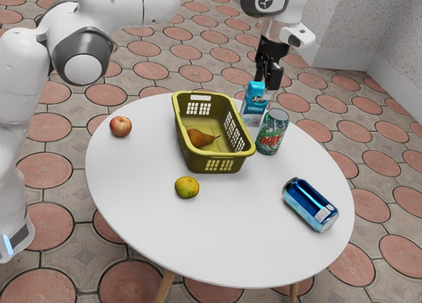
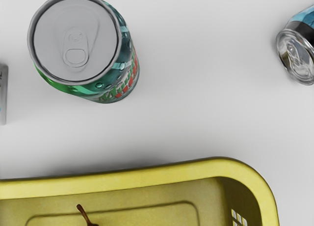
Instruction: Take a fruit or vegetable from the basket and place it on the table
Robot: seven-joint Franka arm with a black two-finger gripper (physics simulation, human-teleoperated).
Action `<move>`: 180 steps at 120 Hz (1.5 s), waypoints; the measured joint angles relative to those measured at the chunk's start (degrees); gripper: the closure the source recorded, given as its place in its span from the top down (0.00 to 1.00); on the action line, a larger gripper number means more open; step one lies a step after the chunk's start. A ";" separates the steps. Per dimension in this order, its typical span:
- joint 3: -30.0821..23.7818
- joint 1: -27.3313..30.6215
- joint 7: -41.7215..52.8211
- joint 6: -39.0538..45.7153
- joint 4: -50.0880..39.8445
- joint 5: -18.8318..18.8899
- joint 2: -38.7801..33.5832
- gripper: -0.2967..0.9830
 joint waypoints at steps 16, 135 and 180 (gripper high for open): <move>0.00 0.00 -0.14 -0.03 0.00 0.00 0.00 0.77; 1.61 0.40 0.36 13.98 -35.09 3.20 -15.28 0.77; 2.95 -0.69 3.21 21.14 -41.36 4.65 -15.60 0.77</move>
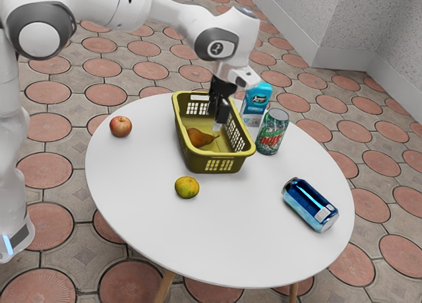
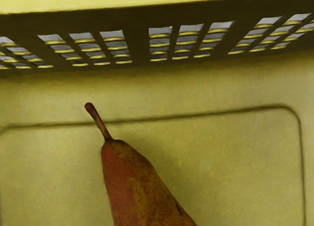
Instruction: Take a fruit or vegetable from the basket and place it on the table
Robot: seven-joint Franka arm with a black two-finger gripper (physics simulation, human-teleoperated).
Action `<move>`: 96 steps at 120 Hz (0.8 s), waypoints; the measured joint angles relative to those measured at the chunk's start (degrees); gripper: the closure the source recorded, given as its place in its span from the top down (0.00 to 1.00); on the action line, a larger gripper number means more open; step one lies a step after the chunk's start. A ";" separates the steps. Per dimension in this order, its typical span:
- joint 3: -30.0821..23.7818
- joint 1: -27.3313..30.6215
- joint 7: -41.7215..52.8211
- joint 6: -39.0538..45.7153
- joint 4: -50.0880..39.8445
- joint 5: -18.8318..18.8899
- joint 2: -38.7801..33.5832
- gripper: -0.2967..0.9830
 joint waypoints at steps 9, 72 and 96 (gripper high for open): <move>0.03 1.05 0.58 0.99 -0.05 0.12 0.00 0.77; 2.62 -0.34 2.79 -0.26 -0.26 -0.07 0.17 0.77; 2.59 1.04 3.35 0.06 -2.17 -0.27 0.63 0.77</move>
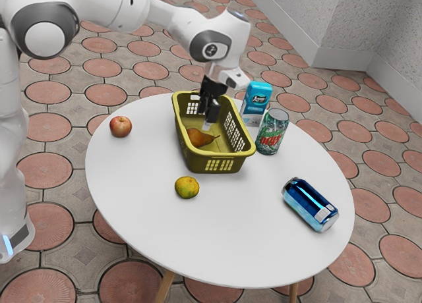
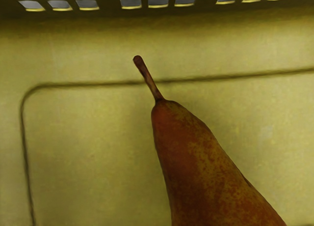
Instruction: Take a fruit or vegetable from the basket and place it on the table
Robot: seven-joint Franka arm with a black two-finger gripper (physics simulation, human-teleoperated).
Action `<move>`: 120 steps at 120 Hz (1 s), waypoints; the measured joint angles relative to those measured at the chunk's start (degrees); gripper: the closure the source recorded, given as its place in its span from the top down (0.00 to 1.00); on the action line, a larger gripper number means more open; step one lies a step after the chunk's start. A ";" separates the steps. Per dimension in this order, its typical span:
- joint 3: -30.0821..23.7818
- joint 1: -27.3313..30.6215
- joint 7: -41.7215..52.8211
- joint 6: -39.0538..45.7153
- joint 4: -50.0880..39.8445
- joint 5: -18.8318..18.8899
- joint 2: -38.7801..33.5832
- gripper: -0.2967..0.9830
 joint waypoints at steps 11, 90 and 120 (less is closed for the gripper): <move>-0.10 0.06 0.20 0.31 -0.29 -0.05 0.30 0.77; -0.79 -0.93 0.87 2.90 -4.61 -0.16 0.21 0.77; -0.80 -0.81 0.86 3.21 -5.48 -0.16 0.08 0.77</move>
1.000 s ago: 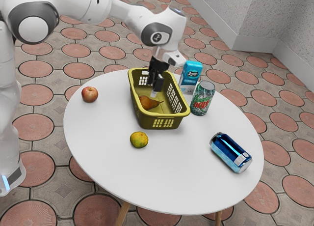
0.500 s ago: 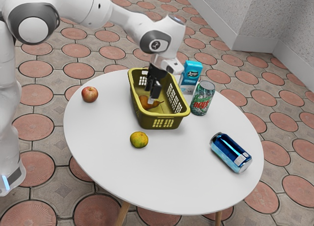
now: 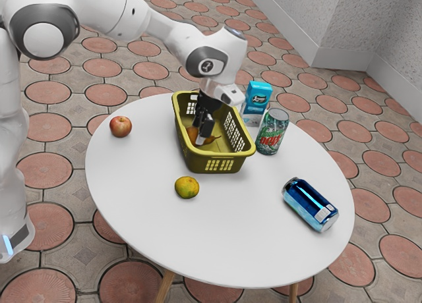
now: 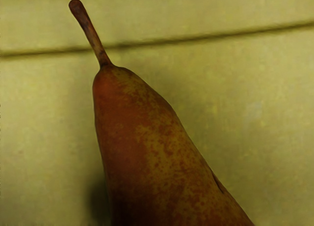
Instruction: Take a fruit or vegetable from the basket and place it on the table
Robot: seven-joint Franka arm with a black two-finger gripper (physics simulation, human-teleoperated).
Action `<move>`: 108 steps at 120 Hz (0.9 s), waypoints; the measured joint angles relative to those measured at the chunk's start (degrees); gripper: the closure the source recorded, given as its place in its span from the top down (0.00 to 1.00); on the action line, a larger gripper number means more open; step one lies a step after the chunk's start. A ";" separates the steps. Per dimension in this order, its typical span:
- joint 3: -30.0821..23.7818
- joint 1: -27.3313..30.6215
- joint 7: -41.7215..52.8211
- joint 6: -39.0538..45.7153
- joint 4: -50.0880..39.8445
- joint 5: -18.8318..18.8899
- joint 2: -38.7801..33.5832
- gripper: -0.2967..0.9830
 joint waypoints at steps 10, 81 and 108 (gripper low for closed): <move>-0.03 0.13 -0.02 0.04 -0.21 0.00 0.01 0.77; -0.70 -0.18 -0.46 0.66 -2.20 -0.27 -0.33 0.61; -0.72 0.03 -1.23 1.55 -2.40 0.49 -0.73 0.48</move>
